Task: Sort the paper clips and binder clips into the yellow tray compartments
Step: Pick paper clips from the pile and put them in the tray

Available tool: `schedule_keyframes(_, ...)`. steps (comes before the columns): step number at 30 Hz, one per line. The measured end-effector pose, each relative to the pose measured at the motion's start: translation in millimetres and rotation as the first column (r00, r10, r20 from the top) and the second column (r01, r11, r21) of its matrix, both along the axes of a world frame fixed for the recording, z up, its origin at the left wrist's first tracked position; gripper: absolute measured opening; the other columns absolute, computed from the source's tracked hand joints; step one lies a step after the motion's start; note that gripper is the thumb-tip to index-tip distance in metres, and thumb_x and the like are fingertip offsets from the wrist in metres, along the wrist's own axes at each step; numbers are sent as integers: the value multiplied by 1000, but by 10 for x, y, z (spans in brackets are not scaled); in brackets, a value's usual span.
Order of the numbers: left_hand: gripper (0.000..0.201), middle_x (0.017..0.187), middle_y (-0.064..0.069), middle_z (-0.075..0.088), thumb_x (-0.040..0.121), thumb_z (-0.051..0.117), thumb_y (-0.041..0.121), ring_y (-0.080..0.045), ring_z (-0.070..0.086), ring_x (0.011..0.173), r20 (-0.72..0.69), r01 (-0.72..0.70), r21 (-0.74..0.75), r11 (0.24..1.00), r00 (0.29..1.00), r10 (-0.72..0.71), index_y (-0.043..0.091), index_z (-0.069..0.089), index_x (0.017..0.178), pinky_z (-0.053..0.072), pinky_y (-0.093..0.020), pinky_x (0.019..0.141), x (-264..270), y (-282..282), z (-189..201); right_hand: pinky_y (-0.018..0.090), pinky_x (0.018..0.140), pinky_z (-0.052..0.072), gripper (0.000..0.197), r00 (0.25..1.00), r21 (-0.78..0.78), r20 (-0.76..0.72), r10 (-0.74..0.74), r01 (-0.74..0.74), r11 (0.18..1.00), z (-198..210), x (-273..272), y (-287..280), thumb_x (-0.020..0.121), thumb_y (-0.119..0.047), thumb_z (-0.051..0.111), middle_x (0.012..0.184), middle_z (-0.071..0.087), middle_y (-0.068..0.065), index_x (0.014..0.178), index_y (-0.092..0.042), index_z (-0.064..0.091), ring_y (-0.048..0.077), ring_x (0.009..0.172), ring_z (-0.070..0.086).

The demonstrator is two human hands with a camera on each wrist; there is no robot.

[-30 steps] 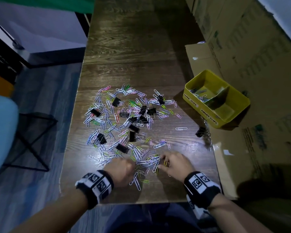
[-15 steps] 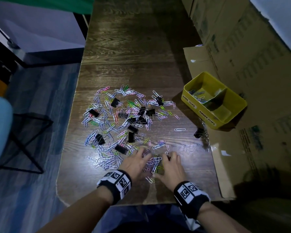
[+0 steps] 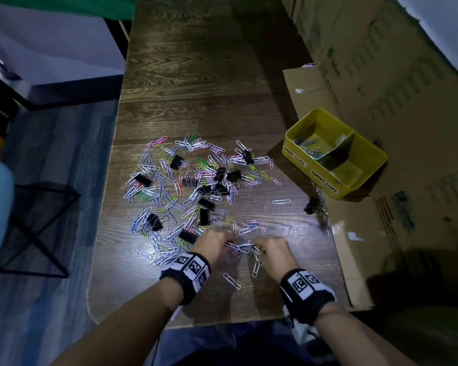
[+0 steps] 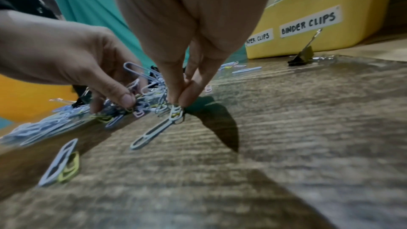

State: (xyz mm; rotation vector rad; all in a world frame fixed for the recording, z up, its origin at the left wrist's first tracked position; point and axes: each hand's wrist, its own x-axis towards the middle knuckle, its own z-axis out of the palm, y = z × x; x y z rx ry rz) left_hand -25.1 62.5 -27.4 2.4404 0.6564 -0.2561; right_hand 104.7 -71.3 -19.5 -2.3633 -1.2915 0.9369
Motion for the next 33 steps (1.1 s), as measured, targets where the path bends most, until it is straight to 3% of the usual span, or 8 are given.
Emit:
schedule_keyframes(5, 13, 86, 4, 71, 77, 75, 18, -11, 65, 71, -16, -230, -252, 940, 972, 234, 19, 72, 89, 54, -24, 72, 13, 169, 104, 27, 83, 51, 37, 991, 99, -107, -82, 93, 991, 59, 147, 12, 79, 4, 64, 94, 74, 5, 106, -19, 72, 15, 78, 63)
schedule_keyframes(8, 9, 69, 6, 65, 75, 75, 13, -11, 64, 57, -91, -369, -482, 795, 923, 374, 18, 71, 81, 52, -17, 55, 53, 267, 225, 24, 85, 51, 30, 977, 153, -177, -121, 149, 977, 132, 241, 9, 81, -3, 70, 96, 73, 0, 106, -19, 73, 10, 81, 63)
schedule_keyframes(15, 16, 82, -15, 72, 72, 74, 12, -20, 66, 66, -101, -334, -731, 594, 915, 390, 8, 71, 87, 58, -35, 71, 307, 704, 681, 3, 73, 45, 24, 869, 258, -376, -321, 432, 864, 474, 505, 18, 76, -6, 76, 86, 69, -9, 95, -20, 74, 6, 78, 63)
schedule_keyframes(20, 9, 67, -7, 68, 75, 68, -6, -16, 62, 55, 132, -103, -791, 603, 934, 333, 0, 66, 82, 55, -24, 57, 1053, 911, 1235, 18, 77, 54, 25, 801, 360, -467, -375, 559, 747, 752, 756, -8, 75, -2, 75, 89, 68, -9, 93, -19, 73, -2, 79, 65)
schedule_keyframes(23, 11, 62, -9, 64, 75, 67, -10, -18, 59, 49, 239, -10, -793, 609, 915, 326, -3, 62, 81, 51, -27, 52, 1635, 950, 1426, 31, 79, 54, 34, 832, 470, -407, -378, 545, 694, 883, 898, -16, 71, -7, 79, 89, 72, -9, 86, -37, 71, 14, 84, 68)
schedule_keyframes(27, 13, 62, -14, 60, 75, 67, -11, -24, 58, 53, 252, -67, -756, 651, 888, 385, -1, 60, 76, 55, -30, 51, 2438, 894, 1341, 25, 66, 52, 36, 804, 511, -426, -416, 593, 623, 1058, 1121, 17, 73, -8, 78, 86, 72, -12, 82, -41, 70, 4, 69, 66)
schedule_keyframes(30, 11, 68, -14, 64, 75, 71, -3, -29, 63, 64, 214, -149, -665, 732, 901, 378, 6, 65, 75, 57, -39, 64, 2871, 799, 1123, 26, 72, 56, 36, 776, 538, -460, -433, 631, 559, 1215, 1282, 109, 74, -4, 76, 87, 71, -11, 85, -37, 68, 10, 75, 69)
schedule_keyframes(33, 4, 76, -4, 68, 78, 74, 14, -18, 64, 72, 170, -137, -426, 894, 959, 227, 14, 70, 80, 50, -17, 60, 3079, 715, 902, 20, 71, 55, 32, 727, 538, -504, -465, 686, 490, 1273, 1505, 222, 75, 0, 74, 88, 70, -7, 89, -28, 68, 9, 77, 70)
